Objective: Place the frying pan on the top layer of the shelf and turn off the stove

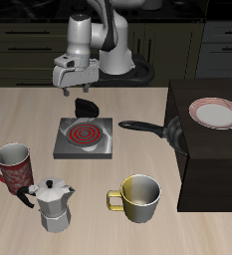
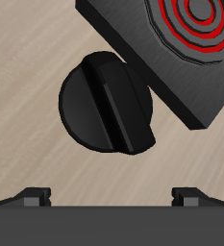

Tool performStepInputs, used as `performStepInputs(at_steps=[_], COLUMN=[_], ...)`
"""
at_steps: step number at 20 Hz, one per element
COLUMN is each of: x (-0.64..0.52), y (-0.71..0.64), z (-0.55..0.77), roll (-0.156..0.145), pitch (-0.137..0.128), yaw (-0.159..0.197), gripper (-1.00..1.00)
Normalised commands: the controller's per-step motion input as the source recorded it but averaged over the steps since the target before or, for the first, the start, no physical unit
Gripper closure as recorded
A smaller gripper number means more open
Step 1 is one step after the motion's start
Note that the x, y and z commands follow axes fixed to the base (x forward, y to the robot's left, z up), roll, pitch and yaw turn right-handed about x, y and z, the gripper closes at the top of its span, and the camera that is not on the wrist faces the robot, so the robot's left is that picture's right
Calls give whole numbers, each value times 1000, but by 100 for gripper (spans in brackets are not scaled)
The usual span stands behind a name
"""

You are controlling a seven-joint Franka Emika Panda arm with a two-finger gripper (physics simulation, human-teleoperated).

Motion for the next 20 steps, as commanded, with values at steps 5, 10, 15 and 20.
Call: performStepInputs(at_steps=[5, 10, 15, 20], x=[-211, -163, 199, 200], y=[-213, -410, -477, -80], z=[410, 422, 36, -108], roll=[-84, -60, -51, 3], pitch=[-116, -58, -6, 25], yaw=[-239, 28, -17, 48], gripper=[-100, -100, -100, -100])
